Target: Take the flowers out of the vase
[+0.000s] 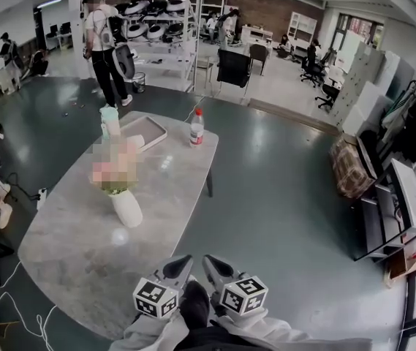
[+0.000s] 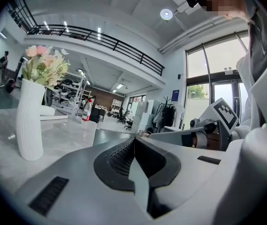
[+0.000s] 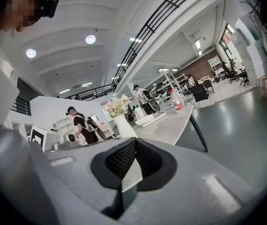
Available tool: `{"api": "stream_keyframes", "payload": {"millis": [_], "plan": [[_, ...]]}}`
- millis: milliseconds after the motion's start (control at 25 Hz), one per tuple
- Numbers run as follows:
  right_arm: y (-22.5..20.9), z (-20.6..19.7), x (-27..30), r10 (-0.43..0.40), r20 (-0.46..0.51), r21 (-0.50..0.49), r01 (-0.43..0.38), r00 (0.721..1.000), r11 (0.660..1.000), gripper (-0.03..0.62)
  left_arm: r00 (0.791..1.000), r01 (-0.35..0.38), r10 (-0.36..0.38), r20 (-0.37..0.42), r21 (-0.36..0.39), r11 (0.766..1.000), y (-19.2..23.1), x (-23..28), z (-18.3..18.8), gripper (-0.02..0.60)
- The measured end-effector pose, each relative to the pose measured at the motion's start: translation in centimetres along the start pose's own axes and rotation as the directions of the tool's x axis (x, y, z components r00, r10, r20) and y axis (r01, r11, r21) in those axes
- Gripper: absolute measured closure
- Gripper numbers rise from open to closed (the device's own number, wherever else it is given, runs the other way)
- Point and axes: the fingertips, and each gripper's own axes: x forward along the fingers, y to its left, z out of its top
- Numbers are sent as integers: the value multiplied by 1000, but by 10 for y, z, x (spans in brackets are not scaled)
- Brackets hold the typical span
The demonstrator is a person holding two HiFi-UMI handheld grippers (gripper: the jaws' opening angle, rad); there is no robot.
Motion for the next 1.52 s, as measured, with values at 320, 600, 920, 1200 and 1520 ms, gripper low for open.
{"api": "stream_keyframes", "payload": {"millis": [320,600,920,1200,1520], "plan": [[-7,29,73,99,-52,-24,-100,994,995,595,997,-75,75,23,-24,997,65,30,29,578],[-20,46,127,188,-113,-13,-191,976,981,595,984,-175,177,29,-63,983,115,50,45,578],[-32,53,186,281,-188,-11,-288,941,957,595,956,-283,289,43,-105,953,170,66,51,578],[-40,61,227,340,-224,-2,-350,913,937,595,929,-359,367,41,-138,923,203,73,53,578],[-31,83,261,413,-212,-42,-430,886,902,595,924,-373,381,41,-131,919,217,82,65,578]]}}
